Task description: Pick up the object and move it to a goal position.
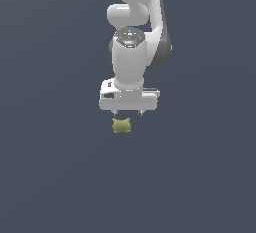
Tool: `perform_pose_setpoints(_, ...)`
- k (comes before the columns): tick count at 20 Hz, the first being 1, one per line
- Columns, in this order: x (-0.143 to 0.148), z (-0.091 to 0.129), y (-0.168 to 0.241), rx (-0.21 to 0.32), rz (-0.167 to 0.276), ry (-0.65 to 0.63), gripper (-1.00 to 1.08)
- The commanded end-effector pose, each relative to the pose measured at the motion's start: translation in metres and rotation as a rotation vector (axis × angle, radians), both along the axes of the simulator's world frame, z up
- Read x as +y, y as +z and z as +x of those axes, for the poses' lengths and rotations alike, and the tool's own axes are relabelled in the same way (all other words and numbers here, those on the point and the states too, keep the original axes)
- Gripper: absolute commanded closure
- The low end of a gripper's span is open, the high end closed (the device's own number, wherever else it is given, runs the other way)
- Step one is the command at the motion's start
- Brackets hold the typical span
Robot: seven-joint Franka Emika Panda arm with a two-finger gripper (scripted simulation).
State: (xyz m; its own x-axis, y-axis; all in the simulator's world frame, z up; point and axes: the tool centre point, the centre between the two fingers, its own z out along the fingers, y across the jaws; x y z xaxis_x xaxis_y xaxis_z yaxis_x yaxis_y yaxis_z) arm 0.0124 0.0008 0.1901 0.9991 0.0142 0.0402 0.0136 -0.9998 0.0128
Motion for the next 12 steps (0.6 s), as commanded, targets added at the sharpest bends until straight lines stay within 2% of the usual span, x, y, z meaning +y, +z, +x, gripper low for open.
perform_pose_setpoints(1,0.000,0.000,0.000,0.000,0.000,0.000,-0.92)
perform_pose_setpoints(12,-0.034,-0.002,0.006,0.003,-0.013,-0.054,-0.92)
